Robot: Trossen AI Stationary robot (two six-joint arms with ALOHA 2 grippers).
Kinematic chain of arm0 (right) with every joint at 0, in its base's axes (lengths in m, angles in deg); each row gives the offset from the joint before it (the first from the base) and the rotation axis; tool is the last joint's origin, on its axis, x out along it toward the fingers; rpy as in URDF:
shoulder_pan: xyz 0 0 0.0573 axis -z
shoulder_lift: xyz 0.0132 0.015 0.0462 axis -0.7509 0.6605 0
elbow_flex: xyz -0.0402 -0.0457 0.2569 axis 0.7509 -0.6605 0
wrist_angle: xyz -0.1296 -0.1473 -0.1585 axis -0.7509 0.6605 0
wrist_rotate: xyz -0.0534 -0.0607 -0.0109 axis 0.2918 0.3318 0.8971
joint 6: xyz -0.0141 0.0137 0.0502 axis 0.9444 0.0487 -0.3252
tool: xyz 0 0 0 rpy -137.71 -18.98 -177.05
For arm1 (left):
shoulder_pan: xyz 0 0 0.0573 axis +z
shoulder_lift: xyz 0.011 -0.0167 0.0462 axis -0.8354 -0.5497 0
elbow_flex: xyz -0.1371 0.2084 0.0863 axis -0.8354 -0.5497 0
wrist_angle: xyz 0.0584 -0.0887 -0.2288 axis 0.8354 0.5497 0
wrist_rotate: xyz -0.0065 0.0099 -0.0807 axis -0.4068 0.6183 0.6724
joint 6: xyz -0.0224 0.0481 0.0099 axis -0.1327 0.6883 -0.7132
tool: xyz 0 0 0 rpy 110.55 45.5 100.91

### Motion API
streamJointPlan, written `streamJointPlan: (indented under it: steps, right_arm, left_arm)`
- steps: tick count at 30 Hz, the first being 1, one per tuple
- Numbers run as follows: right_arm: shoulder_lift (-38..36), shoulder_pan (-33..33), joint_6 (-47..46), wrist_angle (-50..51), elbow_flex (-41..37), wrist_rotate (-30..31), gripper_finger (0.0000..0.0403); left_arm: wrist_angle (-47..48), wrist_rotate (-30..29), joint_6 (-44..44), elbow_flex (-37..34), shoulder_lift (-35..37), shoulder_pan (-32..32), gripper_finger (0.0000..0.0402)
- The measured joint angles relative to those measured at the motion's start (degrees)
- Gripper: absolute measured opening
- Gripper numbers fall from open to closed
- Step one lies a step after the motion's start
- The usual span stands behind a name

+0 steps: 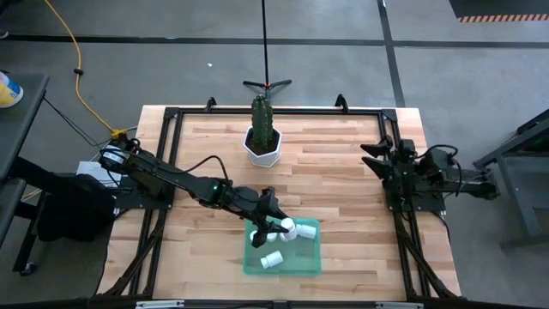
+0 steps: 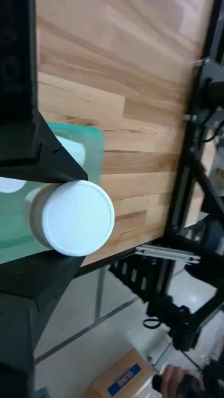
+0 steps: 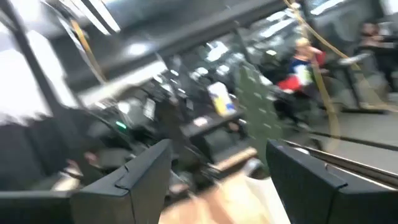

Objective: Pick and place pill bottles into a basket
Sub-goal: Put the white pill bottle into the green bin

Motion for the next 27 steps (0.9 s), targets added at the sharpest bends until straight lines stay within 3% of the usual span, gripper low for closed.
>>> streamJointPlan:
  steps: [9,12,15,19,22,27]
  right_arm:
    - [-1.3,0.0,1.7,14.0,0.9,9.9,0.0252]
    - [-1.2,0.0,3.5,18.5,1.0,10.4,0.0252]
    - [-1.2,0.0,2.5,18.2,1.0,7.4,0.0252]
    - [-1.2,0.0,12.1,16.9,1.0,-4.9,0.0252]
    - [-1.2,0.0,13.7,16.2,1.0,-10.7,0.0252]
    - [-1.2,0.0,16.2,17.1,0.1,-13.9,0.0252]
  left_arm:
    - [-0.6,-0.4,0.4,0.0,0.0,0.0,0.0188]
    - [-0.7,-0.5,0.4,0.0,0.0,0.0,0.0188]
    - [-0.7,-0.5,0.4,0.0,0.0,0.0,0.0188]
    - [-0.7,-0.5,0.5,0.0,0.0,0.0,0.0188]
    - [-0.7,-0.5,1.0,0.0,0.0,0.0,0.0188]
    - [-0.7,-1.0,1.5,0.0,0.0,0.0,0.0188]
